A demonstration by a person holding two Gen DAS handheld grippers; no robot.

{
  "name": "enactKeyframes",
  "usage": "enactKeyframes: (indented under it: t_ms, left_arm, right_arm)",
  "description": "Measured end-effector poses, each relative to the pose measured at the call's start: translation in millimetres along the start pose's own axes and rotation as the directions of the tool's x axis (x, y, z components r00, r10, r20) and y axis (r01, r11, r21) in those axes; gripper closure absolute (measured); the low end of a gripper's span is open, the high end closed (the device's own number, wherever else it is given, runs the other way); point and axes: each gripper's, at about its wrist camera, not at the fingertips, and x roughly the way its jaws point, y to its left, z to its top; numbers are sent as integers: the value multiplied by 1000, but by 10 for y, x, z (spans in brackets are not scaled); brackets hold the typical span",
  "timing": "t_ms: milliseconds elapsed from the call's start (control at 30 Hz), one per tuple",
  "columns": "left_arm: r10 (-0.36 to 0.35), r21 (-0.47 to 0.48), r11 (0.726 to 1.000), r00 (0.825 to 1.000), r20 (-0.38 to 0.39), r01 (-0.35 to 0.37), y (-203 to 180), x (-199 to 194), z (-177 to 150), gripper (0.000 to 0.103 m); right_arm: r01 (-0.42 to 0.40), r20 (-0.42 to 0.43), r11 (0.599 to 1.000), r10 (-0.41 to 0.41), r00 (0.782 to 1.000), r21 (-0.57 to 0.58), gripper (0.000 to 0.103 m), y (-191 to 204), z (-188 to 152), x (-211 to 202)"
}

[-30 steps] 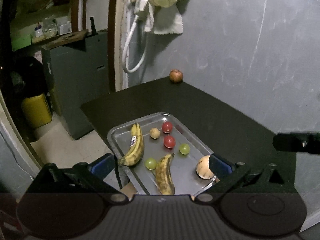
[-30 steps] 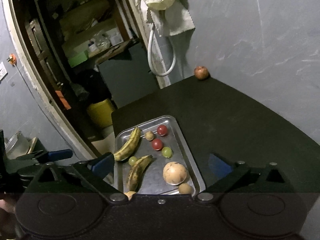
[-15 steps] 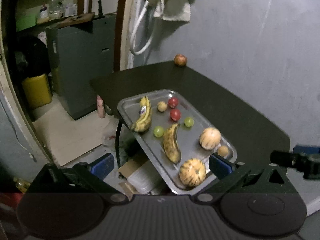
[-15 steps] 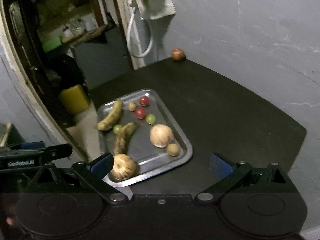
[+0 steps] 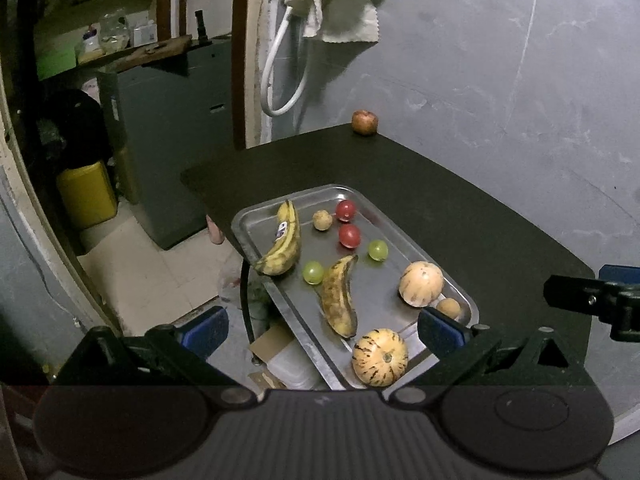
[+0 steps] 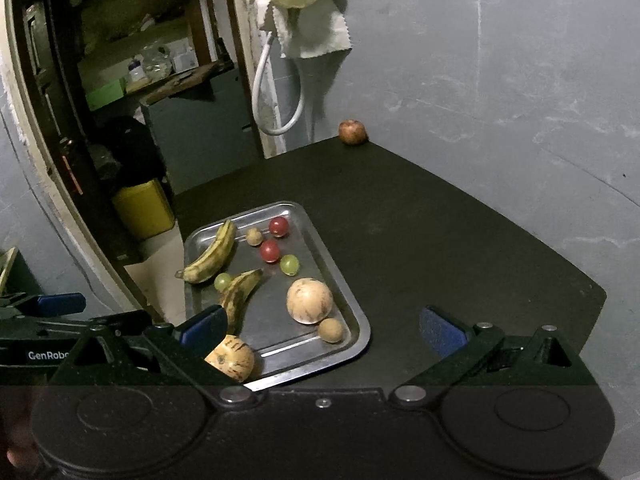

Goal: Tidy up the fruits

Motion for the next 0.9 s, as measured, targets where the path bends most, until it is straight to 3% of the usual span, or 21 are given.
enactKeyframes:
  t_ms: [900]
  left_arm:
    - [-20, 15, 1000, 1000, -1, 20, 31, 20, 38, 0]
  right_arm:
    - [1, -8, 1000, -1, 1000, 6, 1, 23, -16, 20]
